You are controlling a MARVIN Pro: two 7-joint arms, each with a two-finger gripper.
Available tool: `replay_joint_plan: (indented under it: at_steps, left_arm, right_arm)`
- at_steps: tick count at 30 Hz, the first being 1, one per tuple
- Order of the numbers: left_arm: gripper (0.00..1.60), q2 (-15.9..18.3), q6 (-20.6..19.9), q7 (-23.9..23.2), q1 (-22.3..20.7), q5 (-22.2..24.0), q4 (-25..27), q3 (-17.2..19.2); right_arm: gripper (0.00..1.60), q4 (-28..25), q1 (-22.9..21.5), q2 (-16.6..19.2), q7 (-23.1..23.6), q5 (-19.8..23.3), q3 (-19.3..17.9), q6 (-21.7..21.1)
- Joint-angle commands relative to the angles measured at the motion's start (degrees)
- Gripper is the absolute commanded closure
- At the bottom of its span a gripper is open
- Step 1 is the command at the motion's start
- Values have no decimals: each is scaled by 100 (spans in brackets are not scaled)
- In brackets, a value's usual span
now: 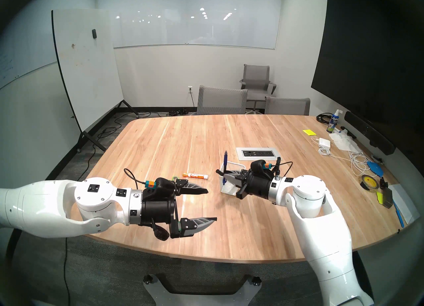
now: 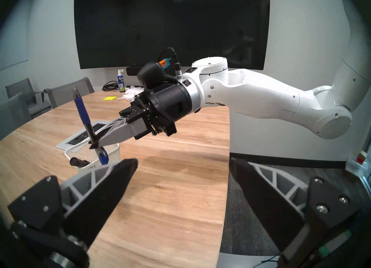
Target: Place the pen, the marker, and the scissors into the pen holder
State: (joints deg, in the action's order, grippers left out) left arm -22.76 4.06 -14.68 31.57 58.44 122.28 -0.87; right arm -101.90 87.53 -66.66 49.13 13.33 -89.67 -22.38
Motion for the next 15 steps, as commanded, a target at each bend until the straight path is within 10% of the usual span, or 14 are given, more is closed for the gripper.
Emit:
replay_joint_plan:
  at_steps: [1, 15]
  left_arm:
    - [0, 14, 82, 20, 2, 50, 90, 36]
    - [0, 16, 89, 20, -5, 59, 91, 28]
  right_arm:
    - [160, 58, -343, 3, -9, 33, -61, -46]
    - [160, 203, -553, -37, -134, -49, -38, -43]
